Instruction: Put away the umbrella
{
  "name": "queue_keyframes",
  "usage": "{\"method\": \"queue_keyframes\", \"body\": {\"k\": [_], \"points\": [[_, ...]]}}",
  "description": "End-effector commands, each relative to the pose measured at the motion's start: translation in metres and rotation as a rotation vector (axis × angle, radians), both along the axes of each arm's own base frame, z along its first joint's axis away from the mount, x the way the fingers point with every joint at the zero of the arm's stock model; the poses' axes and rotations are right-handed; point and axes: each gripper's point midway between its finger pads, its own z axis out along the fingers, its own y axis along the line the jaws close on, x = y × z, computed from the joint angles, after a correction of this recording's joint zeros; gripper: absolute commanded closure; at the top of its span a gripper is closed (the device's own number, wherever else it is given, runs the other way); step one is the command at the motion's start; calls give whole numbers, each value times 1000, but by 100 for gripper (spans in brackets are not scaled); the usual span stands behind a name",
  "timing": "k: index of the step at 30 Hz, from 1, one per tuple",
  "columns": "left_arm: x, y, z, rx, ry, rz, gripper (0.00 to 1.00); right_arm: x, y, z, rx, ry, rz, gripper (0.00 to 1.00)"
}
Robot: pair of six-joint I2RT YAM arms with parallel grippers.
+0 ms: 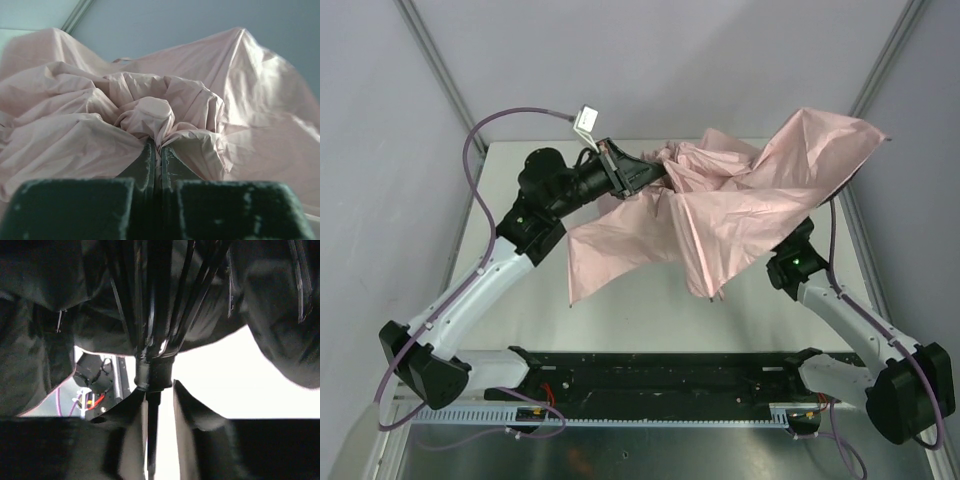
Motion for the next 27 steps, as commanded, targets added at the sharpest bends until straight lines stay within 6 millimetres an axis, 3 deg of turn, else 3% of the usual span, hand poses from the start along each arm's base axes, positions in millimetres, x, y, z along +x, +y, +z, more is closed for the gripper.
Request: {"method": "queue_keyframes", "body": {"k": [1, 3, 4, 5, 7, 9, 13, 17, 22, 27], "points": [[-15, 17, 54, -141, -100, -15, 100, -1, 0, 3, 23, -24, -45, 88], [-21, 18, 52, -134, -106, -67, 97, -10, -1, 5, 40, -51, -7, 97], [-25, 17, 51, -129, -111, -105, 86, -18, -1, 7, 50, -77, 42, 98], [-30, 16, 48, -122, -115, -146, 68, -26, -1, 9, 59, -99, 92, 99], [-38, 14, 40, -104, -119, -204, 22, -39, -2, 16, 79, -151, 172, 100], [-45, 17, 34, -94, -127, -221, 6, -43, -5, 20, 90, -169, 219, 100], [-52, 25, 35, -104, -155, -188, 1, -42, -10, 22, 106, -161, 253, 100], [-36, 30, 45, -140, -163, -60, 1, -42, -2, 21, 96, -158, 273, 100], [-30, 11, 55, -149, -166, -25, 1, -34, 8, 18, 63, -157, 216, 100], [-30, -12, 41, -87, -150, 1, 0, -31, 12, 23, 75, -134, 192, 100]]}}
